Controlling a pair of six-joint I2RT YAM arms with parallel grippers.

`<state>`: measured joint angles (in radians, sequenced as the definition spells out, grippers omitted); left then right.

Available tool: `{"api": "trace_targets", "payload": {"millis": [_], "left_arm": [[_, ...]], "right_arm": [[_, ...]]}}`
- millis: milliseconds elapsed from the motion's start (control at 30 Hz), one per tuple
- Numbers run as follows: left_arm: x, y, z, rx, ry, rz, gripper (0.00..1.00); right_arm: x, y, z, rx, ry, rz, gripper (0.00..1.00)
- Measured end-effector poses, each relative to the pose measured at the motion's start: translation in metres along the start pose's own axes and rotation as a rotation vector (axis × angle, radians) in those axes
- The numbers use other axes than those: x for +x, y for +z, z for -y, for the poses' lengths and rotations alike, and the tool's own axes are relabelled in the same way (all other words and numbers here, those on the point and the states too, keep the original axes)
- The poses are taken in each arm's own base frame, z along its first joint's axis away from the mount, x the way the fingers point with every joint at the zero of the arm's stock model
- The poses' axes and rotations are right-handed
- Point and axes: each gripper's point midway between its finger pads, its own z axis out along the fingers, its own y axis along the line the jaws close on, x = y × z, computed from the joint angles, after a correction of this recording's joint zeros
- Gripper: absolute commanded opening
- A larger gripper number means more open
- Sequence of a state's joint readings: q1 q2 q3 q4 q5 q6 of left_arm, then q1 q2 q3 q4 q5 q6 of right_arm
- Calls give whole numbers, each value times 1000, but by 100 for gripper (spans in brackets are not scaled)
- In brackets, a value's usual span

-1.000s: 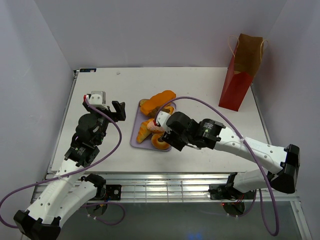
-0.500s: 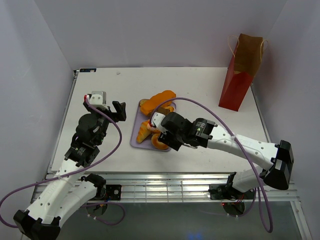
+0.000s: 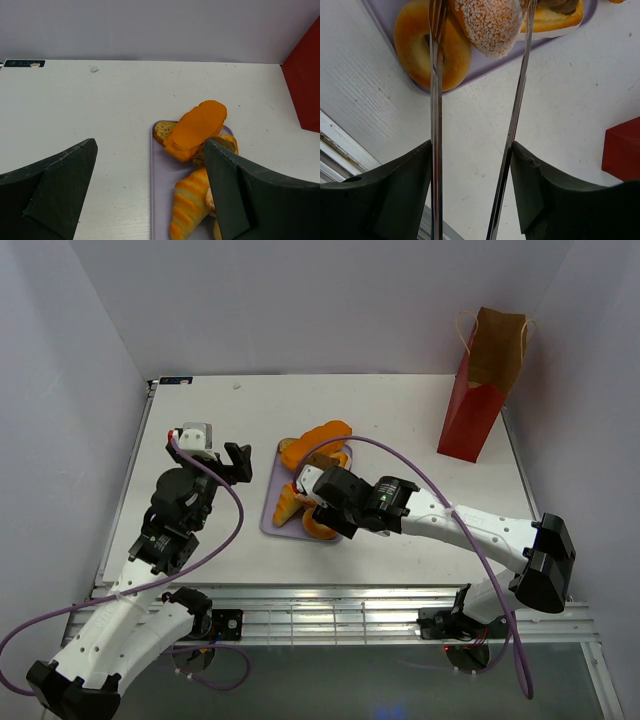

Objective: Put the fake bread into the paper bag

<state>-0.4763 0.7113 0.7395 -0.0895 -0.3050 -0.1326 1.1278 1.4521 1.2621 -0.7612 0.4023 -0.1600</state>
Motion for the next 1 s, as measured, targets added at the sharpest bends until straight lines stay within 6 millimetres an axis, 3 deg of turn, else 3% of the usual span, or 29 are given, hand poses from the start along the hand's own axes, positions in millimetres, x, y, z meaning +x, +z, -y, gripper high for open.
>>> {"api": "trace_targets", "payload": {"millis": [367,600,1000], "left_arm": [[0,-1,1,6,1,1,98],[0,-1,2,6,2,1,98],[-2,-1,2,7,1,5,98]], "right_arm": [[-1,1,2,18,18,4,49],[-3,-2,2,15,32,13,49],[-13,-30,15,-18,166,118,46]]}}
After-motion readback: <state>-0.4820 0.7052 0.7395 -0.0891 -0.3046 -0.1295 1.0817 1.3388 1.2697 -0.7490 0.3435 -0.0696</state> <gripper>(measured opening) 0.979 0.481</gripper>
